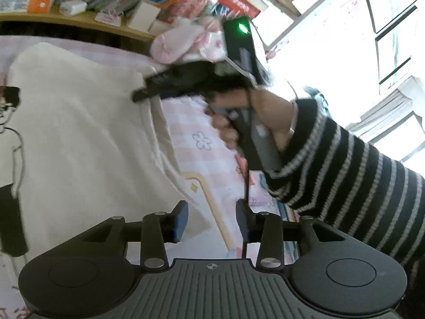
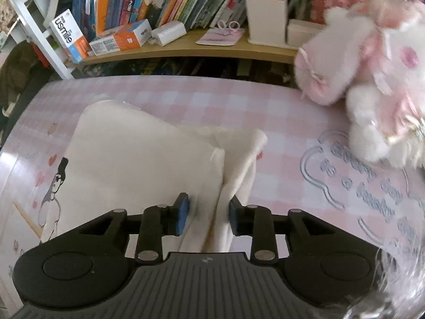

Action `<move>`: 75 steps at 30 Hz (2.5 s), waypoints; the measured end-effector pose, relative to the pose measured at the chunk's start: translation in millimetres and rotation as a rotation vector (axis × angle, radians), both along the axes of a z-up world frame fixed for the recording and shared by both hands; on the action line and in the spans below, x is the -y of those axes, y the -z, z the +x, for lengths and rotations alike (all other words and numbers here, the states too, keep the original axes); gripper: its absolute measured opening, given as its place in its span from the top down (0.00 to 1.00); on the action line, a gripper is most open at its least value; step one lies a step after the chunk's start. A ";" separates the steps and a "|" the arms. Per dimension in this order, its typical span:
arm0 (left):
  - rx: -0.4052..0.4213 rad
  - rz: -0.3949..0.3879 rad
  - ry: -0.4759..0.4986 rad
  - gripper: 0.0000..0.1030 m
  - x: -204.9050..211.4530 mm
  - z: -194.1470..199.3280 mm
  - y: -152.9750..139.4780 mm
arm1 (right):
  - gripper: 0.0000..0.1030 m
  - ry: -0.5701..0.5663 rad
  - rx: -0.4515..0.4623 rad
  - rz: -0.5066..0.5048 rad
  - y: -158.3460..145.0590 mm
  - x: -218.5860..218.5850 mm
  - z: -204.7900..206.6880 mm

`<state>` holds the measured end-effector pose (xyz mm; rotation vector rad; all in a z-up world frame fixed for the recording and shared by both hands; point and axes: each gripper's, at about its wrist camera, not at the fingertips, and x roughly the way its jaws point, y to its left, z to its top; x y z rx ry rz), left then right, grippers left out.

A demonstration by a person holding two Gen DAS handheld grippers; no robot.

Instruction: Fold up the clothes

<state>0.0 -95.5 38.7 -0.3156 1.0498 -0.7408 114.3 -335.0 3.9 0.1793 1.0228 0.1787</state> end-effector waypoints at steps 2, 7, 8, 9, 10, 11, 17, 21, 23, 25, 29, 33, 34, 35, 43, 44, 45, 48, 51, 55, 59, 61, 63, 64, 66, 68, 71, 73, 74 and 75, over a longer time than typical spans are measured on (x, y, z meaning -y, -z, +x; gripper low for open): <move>0.002 0.010 -0.048 0.59 -15.5 -3.9 2.8 | 0.63 0.006 0.018 0.014 -5.5 4.8 -15.1; 0.007 0.033 -0.168 0.58 -54.3 -13.7 9.7 | 0.60 0.005 0.076 0.026 -20.5 3.7 -67.6; 0.008 0.038 -0.192 0.57 -62.0 -15.7 11.0 | 0.60 0.007 0.089 0.028 -23.3 1.7 -79.7; 0.009 0.043 -0.216 0.57 -69.8 -17.6 12.4 | 0.60 0.010 0.101 0.028 -26.0 -0.6 -92.3; 0.012 0.052 -0.239 0.57 -76.7 -19.4 13.7 | 0.59 0.014 0.116 0.025 -28.2 -3.9 -106.0; 0.024 0.079 -0.254 0.57 -80.2 -20.4 14.8 | 0.59 0.019 0.131 0.019 -30.1 -7.0 -119.6; 0.080 0.201 -0.335 0.57 -98.5 -25.4 21.4 | 0.60 0.089 0.191 -0.074 -30.5 -20.6 -186.7; 0.071 0.197 -0.345 0.57 -99.0 -26.4 27.0 | 0.61 0.081 0.180 -0.077 -27.1 -30.9 -205.3; 0.067 0.197 -0.347 0.57 -98.0 -26.7 30.0 | 0.63 0.081 0.166 -0.066 -24.7 -35.4 -209.5; 0.065 0.195 -0.350 0.57 -98.8 -28.5 31.9 | 0.63 0.084 0.154 -0.038 -22.3 -38.6 -211.6; 0.064 0.197 -0.354 0.57 -99.6 -28.7 34.6 | 0.67 0.047 0.095 -0.060 -9.2 -47.6 -204.9; 0.067 0.210 -0.359 0.57 -100.2 -28.0 34.3 | 0.94 -0.002 0.107 -0.082 -13.7 -55.4 -199.7; 0.069 0.213 -0.361 0.57 -100.8 -28.1 33.7 | 0.94 -0.005 0.135 -0.078 -20.7 -56.3 -201.6; 0.072 0.212 -0.365 0.57 -102.3 -28.7 32.5 | 0.94 -0.002 0.176 -0.072 -30.1 -55.6 -206.2; 0.066 0.206 -0.366 0.57 -109.6 -26.8 31.5 | 0.87 0.093 0.022 0.003 8.5 -35.7 -200.9; 0.065 0.207 -0.361 0.57 -109.4 -26.5 31.5 | 0.83 0.109 0.033 0.014 6.2 -34.0 -203.2; 0.065 0.207 -0.355 0.57 -109.2 -26.2 31.6 | 0.76 0.118 0.046 0.018 3.2 -32.7 -204.9; 0.050 0.213 -0.334 0.57 -105.3 -22.9 37.3 | 0.73 0.130 0.042 0.038 2.4 -29.4 -203.8; 0.042 0.226 -0.318 0.57 -99.0 -18.5 43.6 | 0.73 0.152 -0.002 0.080 9.4 -25.6 -197.3; 0.031 0.221 -0.329 0.58 -96.4 -12.9 49.0 | 0.73 0.211 -0.032 0.175 17.0 -12.5 -194.7; 0.009 0.178 -0.345 0.61 -100.0 -9.0 51.9 | 0.76 0.210 -0.042 0.194 18.7 -10.5 -194.2; -0.005 0.156 -0.353 0.68 -101.7 -8.3 53.5 | 0.80 0.196 -0.043 0.182 18.4 -13.6 -193.8; -0.030 0.131 -0.372 0.87 -104.9 -8.2 56.1 | 0.82 0.190 -0.042 0.174 18.3 -16.1 -194.4; -0.041 0.117 -0.380 0.93 -106.8 -8.4 57.5 | 0.82 0.189 -0.041 0.171 18.3 -17.4 -194.8; -0.043 0.098 -0.392 0.97 -111.1 -10.2 57.1 | 0.83 0.184 -0.042 0.171 18.7 -19.6 -195.3; -0.010 0.130 -0.380 0.97 -113.6 -12.8 49.5 | 0.84 0.172 -0.048 0.180 18.7 -23.0 -196.6; 0.022 0.176 -0.370 0.97 -126.4 -16.7 36.5 | 0.84 0.115 -0.078 0.203 17.0 -38.1 -199.4; 0.017 0.200 -0.381 0.97 -141.6 -20.4 32.7 | 0.84 0.041 -0.099 0.211 15.2 -55.4 -202.8; 0.010 0.212 -0.389 0.97 -150.1 -22.6 32.1 | 0.84 0.005 -0.108 0.217 14.5 -64.1 -204.8; -0.001 0.219 -0.395 0.97 -158.5 -25.1 33.0 | 0.84 -0.026 -0.112 0.222 13.8 -72.9 -206.9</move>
